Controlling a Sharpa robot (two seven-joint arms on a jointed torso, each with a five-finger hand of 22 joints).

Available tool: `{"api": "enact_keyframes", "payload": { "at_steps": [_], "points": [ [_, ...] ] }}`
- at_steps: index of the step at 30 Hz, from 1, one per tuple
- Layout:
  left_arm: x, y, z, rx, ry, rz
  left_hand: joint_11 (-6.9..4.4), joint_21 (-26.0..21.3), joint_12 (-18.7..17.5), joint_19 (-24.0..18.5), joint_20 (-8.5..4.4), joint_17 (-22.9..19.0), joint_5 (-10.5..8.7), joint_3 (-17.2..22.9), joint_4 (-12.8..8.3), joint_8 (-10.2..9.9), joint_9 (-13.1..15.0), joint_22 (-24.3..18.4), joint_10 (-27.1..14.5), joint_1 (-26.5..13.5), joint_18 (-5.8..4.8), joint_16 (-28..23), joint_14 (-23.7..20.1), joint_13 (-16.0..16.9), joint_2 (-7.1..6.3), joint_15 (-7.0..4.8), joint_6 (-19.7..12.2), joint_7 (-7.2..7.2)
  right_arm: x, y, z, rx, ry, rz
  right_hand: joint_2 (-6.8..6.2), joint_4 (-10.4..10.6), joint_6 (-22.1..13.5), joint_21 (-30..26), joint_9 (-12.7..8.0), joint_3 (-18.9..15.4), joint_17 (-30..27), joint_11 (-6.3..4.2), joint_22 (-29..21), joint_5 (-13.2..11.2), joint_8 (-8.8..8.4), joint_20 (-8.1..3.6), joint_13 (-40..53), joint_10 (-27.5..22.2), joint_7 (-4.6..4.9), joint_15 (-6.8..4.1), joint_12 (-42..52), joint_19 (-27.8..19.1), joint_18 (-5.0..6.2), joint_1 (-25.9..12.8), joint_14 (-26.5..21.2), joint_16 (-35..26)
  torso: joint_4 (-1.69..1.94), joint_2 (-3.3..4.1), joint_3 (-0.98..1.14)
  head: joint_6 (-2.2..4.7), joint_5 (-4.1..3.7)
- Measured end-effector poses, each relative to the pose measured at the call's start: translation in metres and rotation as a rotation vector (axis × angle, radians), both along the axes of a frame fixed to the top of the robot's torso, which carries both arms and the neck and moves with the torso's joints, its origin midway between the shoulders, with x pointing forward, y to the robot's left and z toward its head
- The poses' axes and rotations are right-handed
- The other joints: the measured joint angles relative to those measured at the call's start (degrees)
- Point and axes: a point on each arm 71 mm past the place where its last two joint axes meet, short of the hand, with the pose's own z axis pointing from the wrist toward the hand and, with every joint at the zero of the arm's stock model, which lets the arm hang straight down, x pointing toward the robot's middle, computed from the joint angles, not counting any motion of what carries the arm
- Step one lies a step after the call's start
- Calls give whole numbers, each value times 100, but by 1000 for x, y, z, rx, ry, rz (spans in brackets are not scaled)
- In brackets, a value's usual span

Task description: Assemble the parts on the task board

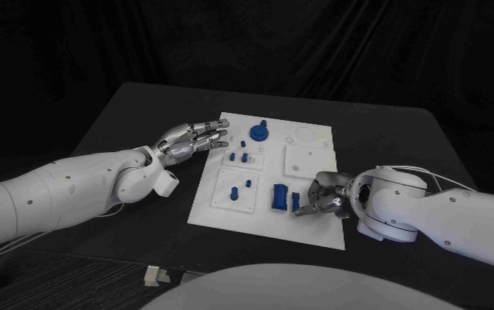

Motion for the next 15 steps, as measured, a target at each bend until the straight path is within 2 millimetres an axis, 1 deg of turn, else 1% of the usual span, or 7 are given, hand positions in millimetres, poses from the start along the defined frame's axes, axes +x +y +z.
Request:
{"api": "enact_keyframes", "payload": {
  "at_steps": [7, 9, 12, 15],
  "points": [
    [0, 0, 0, -1, 1, -1, 0, 0, 0, 0, 0, 0, 0, 0, 0, 0, 0, 0, 0, 0, 0, 0, 0, 0, 0, 0, 0, 0, 4, 0, -4, -7, 1, -11, 19, -18, 0, 0, -8, 17, 0, 0, -1, -88, -17, 0, 0, 0, -1, 0, 0, 0, -1, -8, 0, 0, -2, 0, 0, 0, -6],
    [0, 0, 0, -1, 1, -1, 0, 0, 0, 0, 0, 0, 0, 0, 0, 0, 0, 0, 0, 0, 0, 0, 0, 0, 0, 0, 0, 0, 4, 0, -6, -9, 6, -14, 43, -34, 0, 0, -6, 32, 0, 0, -1, -129, -17, 0, 0, 0, 0, 0, 0, 0, 0, 16, 0, 0, -2, 1, 0, 0, 7],
    [0, 0, 0, -1, 1, -2, 0, 0, 0, 0, 0, 0, 0, 0, 0, 0, 0, 0, 0, 0, 0, 0, 0, 0, 0, 0, 0, 0, 4, 0, -8, -10, 13, -21, 118, -73, -1, -24, 8, 71, 0, 0, -1, -250, -50, 0, 0, 0, 0, 0, 0, 0, 0, 91, 0, 0, -2, 2, 0, 0, 10],
    [0, 0, 0, -1, 2, -2, 0, 0, 0, 0, 0, 0, 0, 12, -12, 0, 0, -6, 0, 0, 0, 0, 0, 0, 0, 0, 0, 0, 5, -1, -10, -9, 21, -28, 129, -132, -4, -27, 9, 63, 0, 0, -1, -265, -50, 0, -1, 0, 1, 0, 0, 0, 0, 196, 0, 0, -2, 2, 0, 0, 4]
  ]
}}
